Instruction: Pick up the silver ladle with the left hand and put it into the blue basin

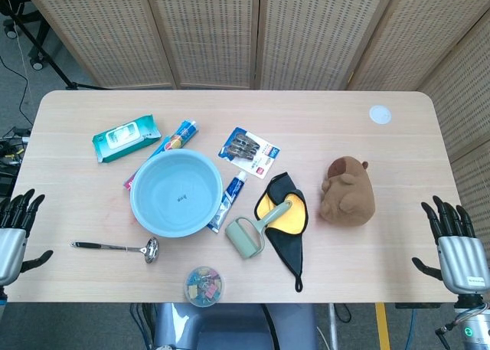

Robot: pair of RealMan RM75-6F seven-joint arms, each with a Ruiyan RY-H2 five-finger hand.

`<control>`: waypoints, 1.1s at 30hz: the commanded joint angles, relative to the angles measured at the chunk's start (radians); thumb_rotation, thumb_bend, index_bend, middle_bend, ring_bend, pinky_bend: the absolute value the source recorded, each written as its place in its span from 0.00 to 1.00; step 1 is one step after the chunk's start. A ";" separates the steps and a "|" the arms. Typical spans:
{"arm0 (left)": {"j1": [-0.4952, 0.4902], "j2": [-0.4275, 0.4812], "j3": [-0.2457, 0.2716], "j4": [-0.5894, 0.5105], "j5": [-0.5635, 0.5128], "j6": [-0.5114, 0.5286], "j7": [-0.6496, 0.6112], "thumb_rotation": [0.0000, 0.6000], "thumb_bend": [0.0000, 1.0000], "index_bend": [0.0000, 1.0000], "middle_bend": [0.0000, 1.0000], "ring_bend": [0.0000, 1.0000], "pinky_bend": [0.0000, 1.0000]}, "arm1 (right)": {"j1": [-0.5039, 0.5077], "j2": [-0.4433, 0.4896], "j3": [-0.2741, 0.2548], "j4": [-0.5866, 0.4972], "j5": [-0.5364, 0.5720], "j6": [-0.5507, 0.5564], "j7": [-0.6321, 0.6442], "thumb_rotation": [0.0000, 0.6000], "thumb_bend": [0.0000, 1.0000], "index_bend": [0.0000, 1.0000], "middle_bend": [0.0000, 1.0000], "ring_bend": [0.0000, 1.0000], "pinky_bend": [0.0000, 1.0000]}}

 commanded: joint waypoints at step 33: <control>-0.144 -0.231 0.016 0.326 -0.204 -0.460 -0.208 1.00 0.24 0.35 0.92 0.80 0.74 | 0.001 0.023 -0.002 -0.043 0.004 -0.016 0.055 1.00 0.00 0.00 0.00 0.00 0.00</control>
